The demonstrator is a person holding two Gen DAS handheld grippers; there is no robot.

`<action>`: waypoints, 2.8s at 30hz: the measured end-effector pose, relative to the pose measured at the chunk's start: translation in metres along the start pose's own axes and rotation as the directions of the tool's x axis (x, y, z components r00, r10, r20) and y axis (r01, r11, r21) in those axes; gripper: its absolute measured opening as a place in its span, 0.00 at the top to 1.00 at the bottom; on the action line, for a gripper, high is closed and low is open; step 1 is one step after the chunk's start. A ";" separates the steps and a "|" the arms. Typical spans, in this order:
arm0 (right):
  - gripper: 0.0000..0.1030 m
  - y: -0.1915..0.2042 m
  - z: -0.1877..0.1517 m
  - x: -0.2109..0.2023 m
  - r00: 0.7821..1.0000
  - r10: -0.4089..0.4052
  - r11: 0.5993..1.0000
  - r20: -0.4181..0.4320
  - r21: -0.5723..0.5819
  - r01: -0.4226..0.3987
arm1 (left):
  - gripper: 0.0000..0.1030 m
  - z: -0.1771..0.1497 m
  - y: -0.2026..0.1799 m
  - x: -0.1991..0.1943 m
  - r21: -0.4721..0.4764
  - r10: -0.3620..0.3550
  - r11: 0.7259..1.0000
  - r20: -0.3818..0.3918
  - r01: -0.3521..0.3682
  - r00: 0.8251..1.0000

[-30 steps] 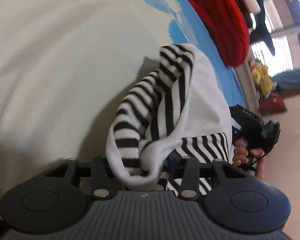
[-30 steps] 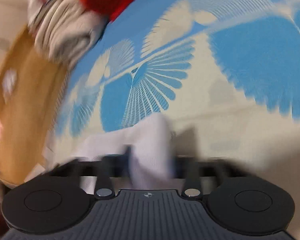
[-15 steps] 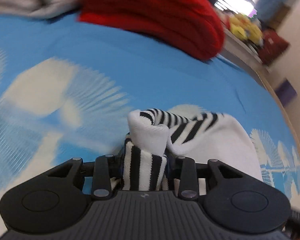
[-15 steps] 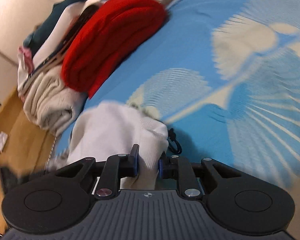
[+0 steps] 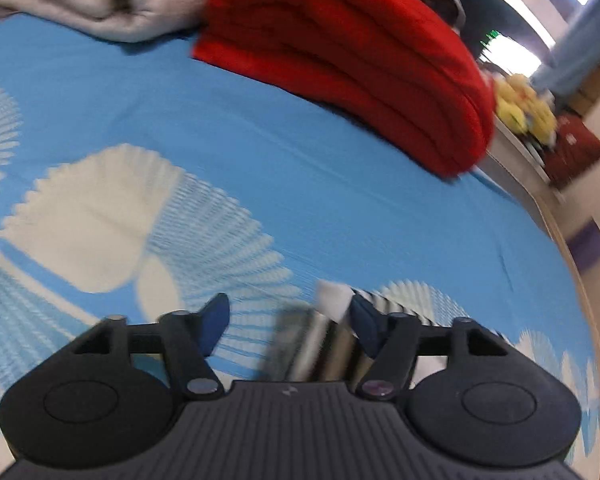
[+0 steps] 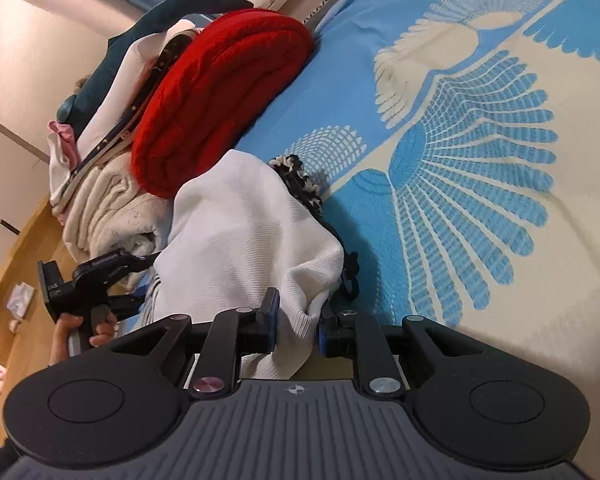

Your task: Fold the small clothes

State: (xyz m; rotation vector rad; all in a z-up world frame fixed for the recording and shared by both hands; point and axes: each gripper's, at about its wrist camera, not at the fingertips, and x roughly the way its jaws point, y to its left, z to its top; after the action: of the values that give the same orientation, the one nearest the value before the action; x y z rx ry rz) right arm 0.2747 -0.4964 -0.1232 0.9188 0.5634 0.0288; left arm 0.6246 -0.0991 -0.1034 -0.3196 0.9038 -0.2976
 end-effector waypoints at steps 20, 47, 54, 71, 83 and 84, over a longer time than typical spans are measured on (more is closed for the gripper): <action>0.48 0.079 0.032 0.009 0.972 -0.135 0.907 0.190 -0.372 0.199 | 0.15 -0.074 -0.026 -0.081 0.304 -0.078 0.950 0.022 0.067 0.997; 0.17 0.154 0.001 -0.073 0.937 -0.308 0.852 0.164 -0.392 0.348 | 0.00 -0.110 -0.011 -0.198 0.336 0.196 0.905 0.220 -0.263 0.956; 0.04 0.195 -0.118 -0.144 0.906 -0.361 0.809 0.221 -0.409 0.423 | 0.00 -0.238 -0.018 -0.282 0.320 0.174 0.916 0.230 -0.244 0.958; 0.03 0.169 -0.163 -0.094 0.854 -0.427 0.682 0.298 -0.514 0.520 | 0.00 -0.288 -0.041 -0.223 0.378 0.206 0.885 0.208 -0.272 0.956; 0.03 0.165 -0.166 -0.087 0.851 -0.450 0.691 0.271 -0.499 0.523 | 0.01 -0.287 -0.039 -0.215 0.369 0.204 0.894 0.166 -0.253 0.965; 0.03 0.165 -0.166 -0.087 0.850 -0.450 0.693 0.274 -0.494 0.526 | 0.01 -0.288 -0.040 -0.216 0.372 0.204 0.893 0.168 -0.254 0.964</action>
State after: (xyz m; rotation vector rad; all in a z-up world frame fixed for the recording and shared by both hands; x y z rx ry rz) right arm 0.1565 -0.2939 -0.0378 0.1712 0.6174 -0.3418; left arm 0.2627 -0.0947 -0.0997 0.1392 0.7293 -0.2292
